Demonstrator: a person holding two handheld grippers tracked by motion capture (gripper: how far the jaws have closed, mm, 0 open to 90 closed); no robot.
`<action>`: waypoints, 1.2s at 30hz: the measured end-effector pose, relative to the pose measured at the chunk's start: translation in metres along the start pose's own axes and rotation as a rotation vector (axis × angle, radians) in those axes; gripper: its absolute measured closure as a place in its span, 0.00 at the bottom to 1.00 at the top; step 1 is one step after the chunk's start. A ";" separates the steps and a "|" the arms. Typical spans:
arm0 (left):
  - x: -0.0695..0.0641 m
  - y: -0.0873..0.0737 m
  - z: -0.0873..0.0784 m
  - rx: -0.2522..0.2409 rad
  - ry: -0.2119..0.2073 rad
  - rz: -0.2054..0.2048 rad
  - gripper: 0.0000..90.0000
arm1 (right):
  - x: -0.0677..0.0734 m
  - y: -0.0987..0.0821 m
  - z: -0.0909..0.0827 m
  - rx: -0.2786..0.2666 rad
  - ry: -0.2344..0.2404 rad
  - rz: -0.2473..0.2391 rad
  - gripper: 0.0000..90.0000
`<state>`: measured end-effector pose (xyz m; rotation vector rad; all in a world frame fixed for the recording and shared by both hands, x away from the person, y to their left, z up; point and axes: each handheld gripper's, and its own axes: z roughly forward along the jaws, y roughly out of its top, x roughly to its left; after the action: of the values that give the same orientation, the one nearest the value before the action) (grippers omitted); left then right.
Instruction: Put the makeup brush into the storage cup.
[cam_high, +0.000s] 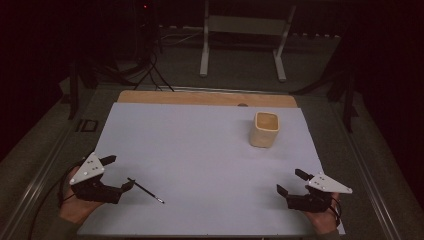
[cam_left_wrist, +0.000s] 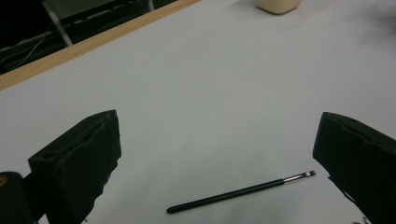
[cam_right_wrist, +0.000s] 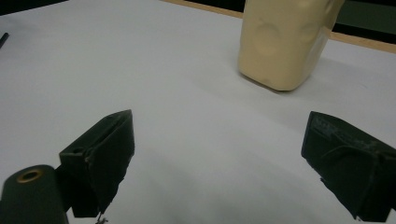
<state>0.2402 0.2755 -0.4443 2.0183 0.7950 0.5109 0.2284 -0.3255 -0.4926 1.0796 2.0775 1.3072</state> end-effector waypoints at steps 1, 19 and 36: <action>0.000 0.000 0.000 0.000 0.000 0.000 0.02 | 0.000 0.000 0.000 0.000 0.000 0.000 0.11; 0.003 0.013 0.008 0.111 -0.050 0.074 0.03 | 0.000 0.000 0.000 0.003 -0.001 -0.001 0.11; 0.000 0.022 0.022 0.268 -0.145 0.157 0.04 | 0.000 0.000 0.001 0.005 0.000 0.000 0.11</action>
<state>0.2613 0.2543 -0.4371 2.3500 0.6462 0.3544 0.2290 -0.3253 -0.4933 1.0822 2.0814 1.3027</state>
